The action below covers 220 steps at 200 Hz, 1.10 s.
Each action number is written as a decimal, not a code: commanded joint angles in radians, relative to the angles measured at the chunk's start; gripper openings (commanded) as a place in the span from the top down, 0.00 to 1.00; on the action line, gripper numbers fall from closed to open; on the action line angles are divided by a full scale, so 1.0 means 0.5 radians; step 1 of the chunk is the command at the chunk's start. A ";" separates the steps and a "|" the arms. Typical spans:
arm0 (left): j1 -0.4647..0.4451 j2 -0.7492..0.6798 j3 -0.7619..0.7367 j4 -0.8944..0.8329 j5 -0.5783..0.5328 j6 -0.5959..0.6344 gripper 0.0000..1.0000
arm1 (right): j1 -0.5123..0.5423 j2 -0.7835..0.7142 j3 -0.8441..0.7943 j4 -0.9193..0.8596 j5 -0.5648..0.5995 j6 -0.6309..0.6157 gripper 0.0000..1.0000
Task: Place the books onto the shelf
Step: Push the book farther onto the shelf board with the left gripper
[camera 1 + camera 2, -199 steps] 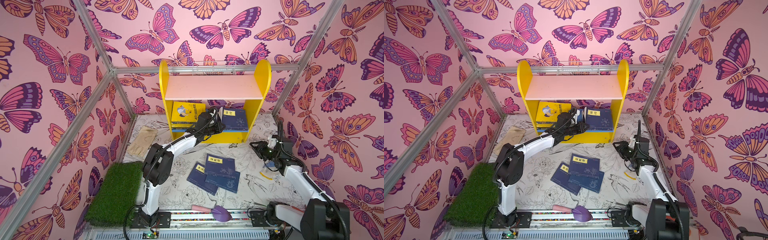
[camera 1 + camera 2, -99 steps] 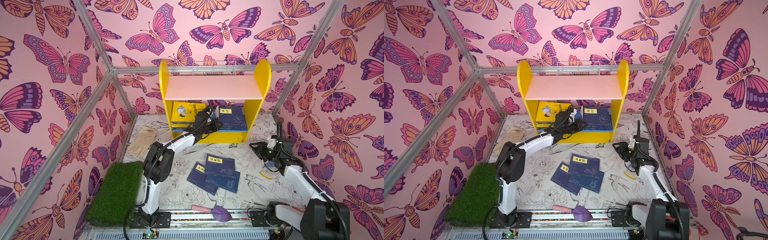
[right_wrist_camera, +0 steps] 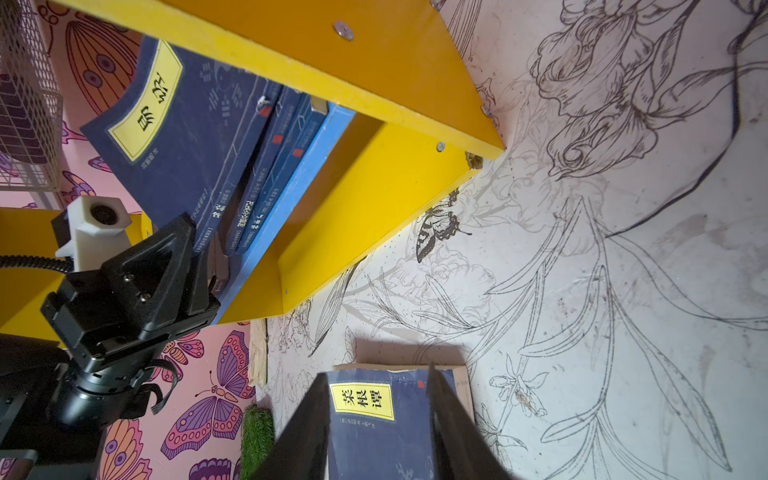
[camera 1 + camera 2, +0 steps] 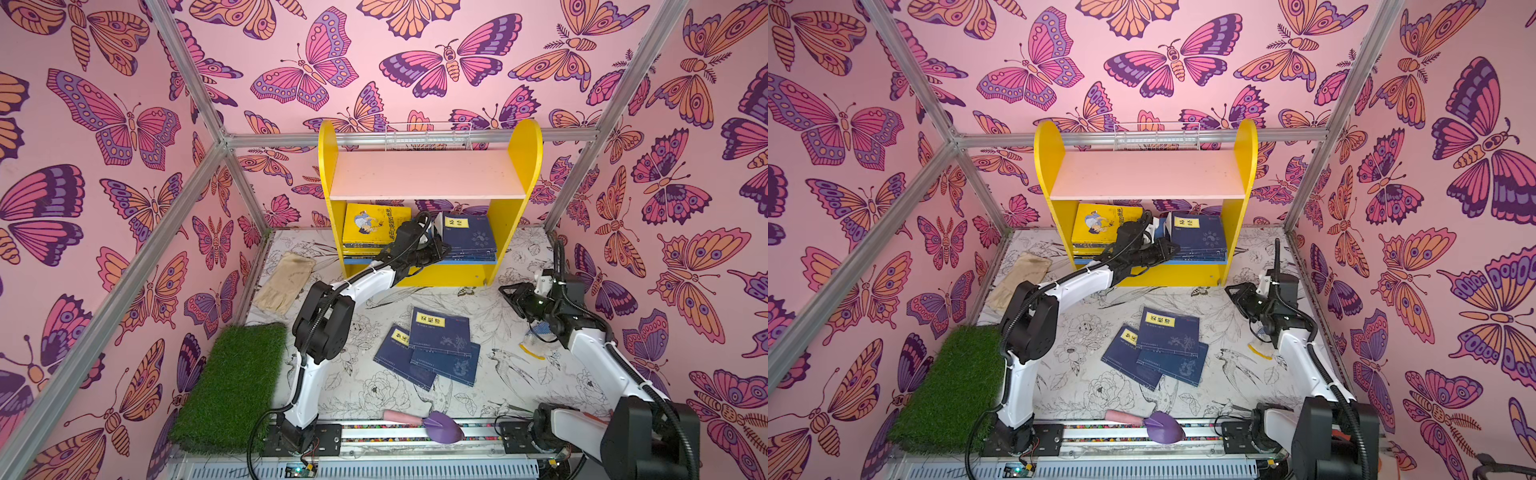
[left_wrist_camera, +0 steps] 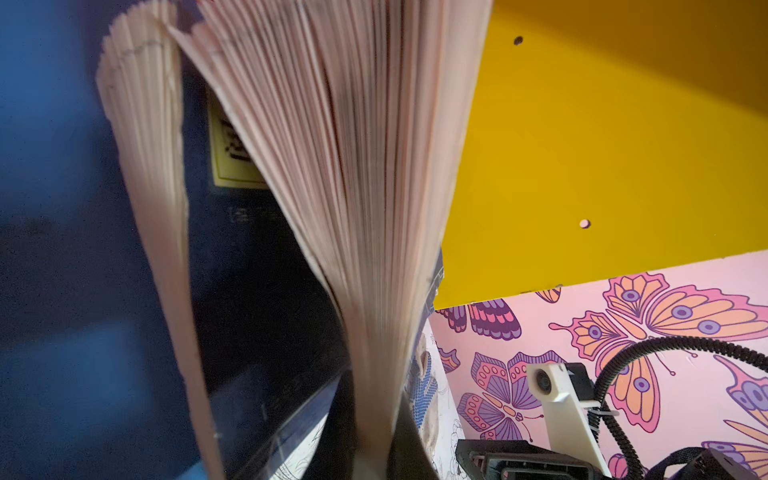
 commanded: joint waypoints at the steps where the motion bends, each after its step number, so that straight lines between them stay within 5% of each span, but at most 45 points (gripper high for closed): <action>1: -0.014 0.030 0.041 -0.132 0.038 0.062 1.00 | -0.008 0.005 0.051 -0.017 -0.018 -0.026 0.62; 18: -0.011 0.019 0.045 -0.175 0.004 0.069 1.00 | -0.008 -0.002 0.046 -0.024 -0.016 -0.025 0.62; 33: -0.012 0.013 0.053 -0.193 -0.016 0.071 0.70 | -0.007 -0.007 0.047 -0.024 -0.018 -0.028 0.62; 48: -0.011 0.003 0.074 -0.214 -0.042 0.074 0.54 | -0.007 -0.018 0.046 -0.020 -0.020 -0.030 0.62; 93: -0.010 -0.026 0.192 -0.370 -0.157 0.174 0.39 | -0.008 -0.039 0.034 -0.028 -0.025 -0.031 0.63; 142: -0.020 -0.103 0.248 -0.520 -0.389 0.283 0.07 | -0.008 -0.055 0.034 -0.047 -0.024 -0.046 0.63; 220: -0.117 -0.298 0.148 -0.627 -0.582 0.664 0.04 | 0.055 -0.069 0.053 -0.074 -0.032 -0.157 0.62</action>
